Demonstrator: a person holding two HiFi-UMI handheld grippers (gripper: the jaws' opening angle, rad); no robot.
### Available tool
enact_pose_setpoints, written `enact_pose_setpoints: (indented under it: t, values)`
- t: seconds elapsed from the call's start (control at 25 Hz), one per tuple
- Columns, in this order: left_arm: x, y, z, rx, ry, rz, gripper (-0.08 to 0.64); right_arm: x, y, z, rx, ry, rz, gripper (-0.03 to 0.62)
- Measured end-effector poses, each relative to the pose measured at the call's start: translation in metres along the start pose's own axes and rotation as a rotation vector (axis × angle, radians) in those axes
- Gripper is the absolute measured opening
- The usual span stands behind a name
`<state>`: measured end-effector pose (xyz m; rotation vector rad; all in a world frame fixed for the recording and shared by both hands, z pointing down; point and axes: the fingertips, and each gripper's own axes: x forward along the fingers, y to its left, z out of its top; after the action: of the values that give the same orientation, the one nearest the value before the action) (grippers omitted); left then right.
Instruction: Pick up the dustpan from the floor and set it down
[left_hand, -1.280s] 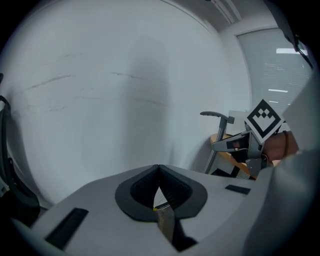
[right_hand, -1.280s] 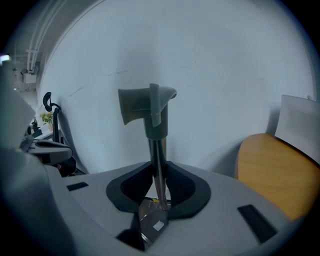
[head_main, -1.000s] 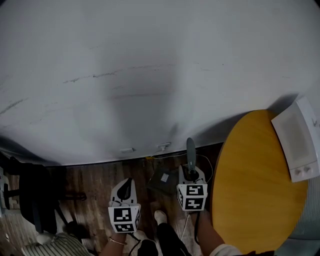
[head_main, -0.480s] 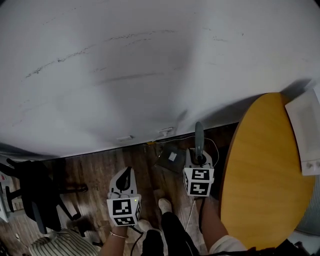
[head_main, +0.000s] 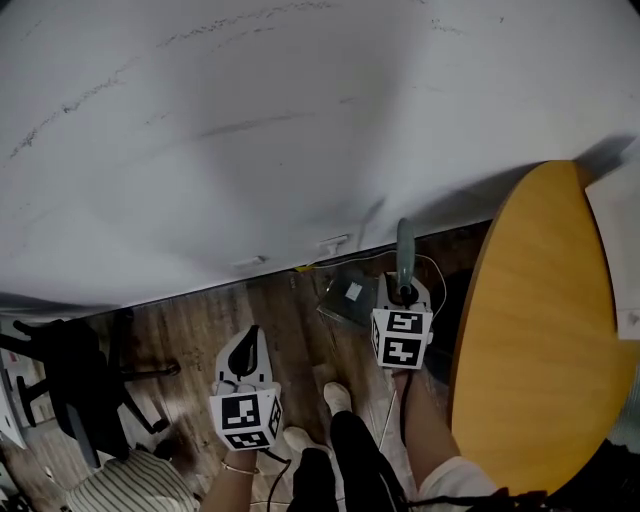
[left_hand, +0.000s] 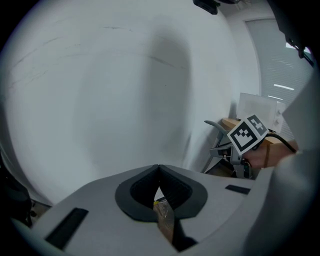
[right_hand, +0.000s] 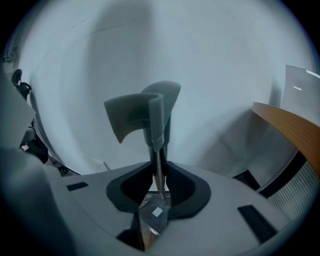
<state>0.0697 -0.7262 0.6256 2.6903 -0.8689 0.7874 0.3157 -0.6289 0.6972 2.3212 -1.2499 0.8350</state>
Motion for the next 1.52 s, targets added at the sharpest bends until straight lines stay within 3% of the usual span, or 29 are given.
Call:
enact_pose_setpoints:
  t: [0.32,1.2,1.52]
  values:
    - [0.012,-0.006,-0.004,0.0,0.011,-0.001,0.018,0.018,-0.01,-0.019,0.028,0.022,-0.018,0.1]
    - [0.023,-0.003,-0.024,-0.014,0.06,0.014,0.018,0.053,-0.058,-0.021,0.147,-0.006,-0.108,0.101]
    - [0.026,-0.007,-0.022,-0.009,0.058,0.009,0.017,0.045,-0.056,-0.039,0.204,0.02,-0.104,0.169]
